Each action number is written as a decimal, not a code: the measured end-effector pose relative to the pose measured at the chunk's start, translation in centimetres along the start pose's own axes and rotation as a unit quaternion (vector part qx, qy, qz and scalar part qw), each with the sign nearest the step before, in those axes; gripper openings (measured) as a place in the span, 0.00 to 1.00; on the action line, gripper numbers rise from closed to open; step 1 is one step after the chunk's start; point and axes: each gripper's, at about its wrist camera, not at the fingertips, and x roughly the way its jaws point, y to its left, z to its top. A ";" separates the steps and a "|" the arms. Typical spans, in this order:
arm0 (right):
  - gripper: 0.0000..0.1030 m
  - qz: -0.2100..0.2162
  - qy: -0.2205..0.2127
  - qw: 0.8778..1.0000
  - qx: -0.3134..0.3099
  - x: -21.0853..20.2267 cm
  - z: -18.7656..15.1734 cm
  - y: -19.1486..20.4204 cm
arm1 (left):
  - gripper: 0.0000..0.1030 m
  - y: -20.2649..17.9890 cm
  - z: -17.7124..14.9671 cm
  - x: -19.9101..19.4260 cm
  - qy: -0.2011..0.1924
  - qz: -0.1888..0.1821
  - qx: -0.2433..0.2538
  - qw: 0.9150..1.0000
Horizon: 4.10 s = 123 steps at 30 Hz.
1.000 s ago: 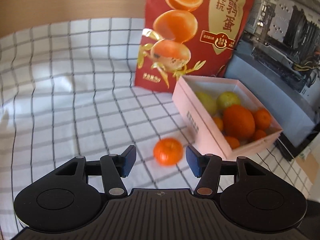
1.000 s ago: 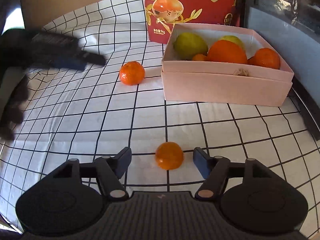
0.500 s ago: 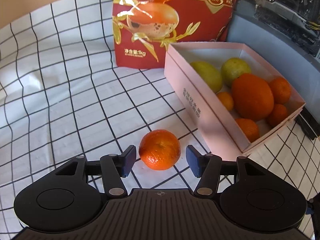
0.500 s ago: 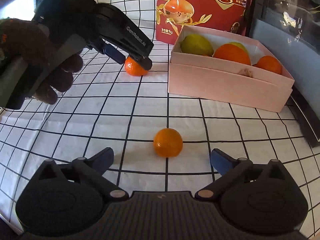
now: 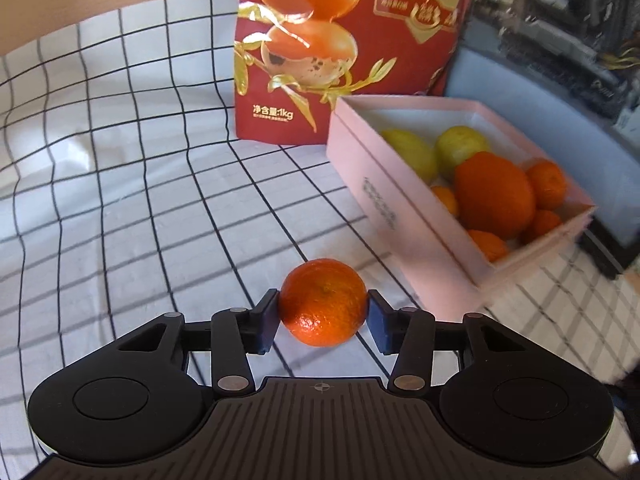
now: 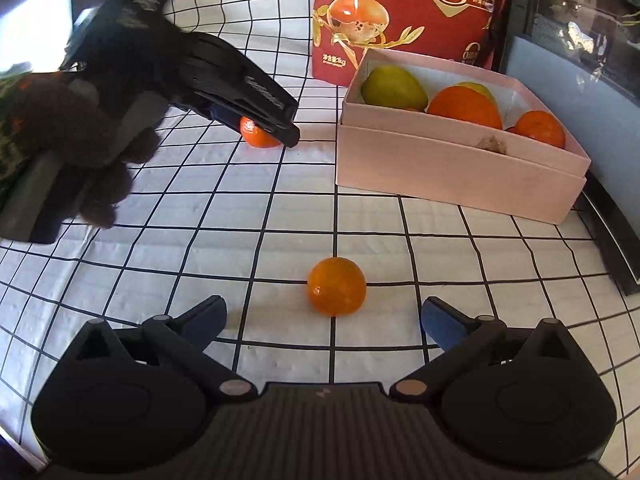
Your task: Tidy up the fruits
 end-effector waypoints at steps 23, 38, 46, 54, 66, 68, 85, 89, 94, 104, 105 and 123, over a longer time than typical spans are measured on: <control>0.34 0.002 -0.012 1.000 -0.001 -0.9 0.9 -0.8 | 0.50 -2.5 -9.9 -8.3 0.049 -0.051 -0.026 0.997; 0.27 -0.020 -0.049 0.998 0.022 -4.0 3.0 -3.9 | 0.50 -3.6 -4.0 -9.2 -0.009 -0.077 -0.025 0.997; 0.27 -0.051 -0.155 0.987 -0.007 -7.9 12.3 -8.2 | 0.50 -7.4 8.6 -9.4 -0.126 -0.080 0.001 0.989; 0.27 -0.057 -0.166 0.985 0.003 -6.6 17.8 -12.4 | 0.50 -9.0 11.6 -0.6 -0.052 -0.091 -0.071 0.992; 0.27 -0.023 -0.123 0.991 0.038 -0.4 18.3 -15.6 | 0.50 -7.7 9.9 -2.3 -0.081 -0.061 -0.068 0.992; 0.27 -0.014 -0.111 0.993 0.045 1.0 18.5 -15.7 | 0.50 -7.3 8.9 -3.1 -0.082 -0.056 -0.070 0.993; 0.53 -0.057 -0.051 0.991 0.112 5.9 17.8 -14.6 | 0.50 -5.9 -1.1 -4.6 -0.044 -0.013 -0.041 0.998; 0.58 -0.066 -0.071 0.991 0.091 2.2 15.3 -13.1 | 0.50 -6.9 -3.6 -4.4 -0.045 0.032 -0.052 0.997; 0.73 -0.059 -0.086 0.993 0.053 -2.2 9.0 -11.1 | 0.50 -9.3 -6.7 -5.2 -0.080 0.095 -0.104 0.987; 0.74 -0.024 -0.026 0.999 0.007 1.3 1.8 -8.8 | 0.55 -13.1 -8.9 -4.4 -0.101 0.138 -0.095 0.981; 0.75 -0.022 -0.023 0.999 0.007 1.6 1.7 -8.7 | 0.56 -13.3 -8.6 -4.2 -0.103 0.138 -0.094 0.981; 1.00 -0.031 -0.061 0.997 0.031 3.5 2.0 -9.1 | 0.58 -13.3 -6.3 -1.8 -0.099 0.167 -0.081 0.978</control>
